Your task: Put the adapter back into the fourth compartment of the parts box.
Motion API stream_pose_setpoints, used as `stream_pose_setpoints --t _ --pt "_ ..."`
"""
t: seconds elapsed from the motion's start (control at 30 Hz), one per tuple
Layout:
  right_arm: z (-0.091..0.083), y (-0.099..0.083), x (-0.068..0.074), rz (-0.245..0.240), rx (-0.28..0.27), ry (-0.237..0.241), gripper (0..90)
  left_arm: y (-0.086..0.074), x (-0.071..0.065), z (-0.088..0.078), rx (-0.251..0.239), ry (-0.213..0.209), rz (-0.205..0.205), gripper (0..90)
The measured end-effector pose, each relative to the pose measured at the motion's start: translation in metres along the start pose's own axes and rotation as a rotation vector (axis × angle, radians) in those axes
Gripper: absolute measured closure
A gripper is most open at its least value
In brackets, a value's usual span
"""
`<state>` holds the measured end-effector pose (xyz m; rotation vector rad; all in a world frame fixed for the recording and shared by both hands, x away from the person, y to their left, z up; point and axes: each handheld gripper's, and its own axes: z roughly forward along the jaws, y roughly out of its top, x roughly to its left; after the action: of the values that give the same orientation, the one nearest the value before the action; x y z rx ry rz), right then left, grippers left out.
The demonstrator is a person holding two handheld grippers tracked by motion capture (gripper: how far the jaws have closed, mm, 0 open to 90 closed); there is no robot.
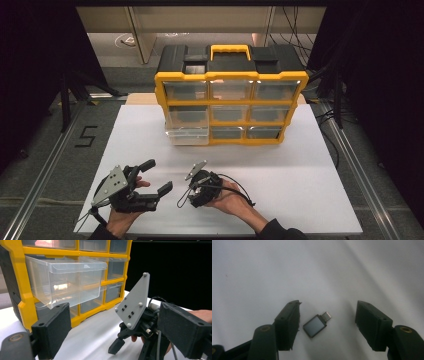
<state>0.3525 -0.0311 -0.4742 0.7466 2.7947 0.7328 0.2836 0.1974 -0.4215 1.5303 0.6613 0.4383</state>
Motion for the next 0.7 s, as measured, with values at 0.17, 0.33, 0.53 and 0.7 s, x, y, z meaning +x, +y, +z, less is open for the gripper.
stream_pose_setpoints --t 0.17,0.33,0.53,0.7 --pt "-0.0001 -0.0007 -0.0010 0.005 0.013 0.005 41.7 0.0002 -0.0003 -0.0001 -0.002 -0.004 -0.002 11.1" --pt "-0.0032 -0.0023 -0.0047 0.002 0.032 0.018 49.1 0.0003 -0.0002 -0.0002 -0.004 -0.007 -0.004 11.1" --pt "-0.0055 -0.0027 -0.0073 0.007 0.046 0.020 59.4 0.0003 0.0000 0.0000 -0.003 -0.008 -0.006 11.2" --pt "-0.0062 -0.0029 -0.0076 -0.009 0.048 0.022 68.3 0.0003 -0.0001 0.0001 -0.003 -0.009 -0.007 11.2"
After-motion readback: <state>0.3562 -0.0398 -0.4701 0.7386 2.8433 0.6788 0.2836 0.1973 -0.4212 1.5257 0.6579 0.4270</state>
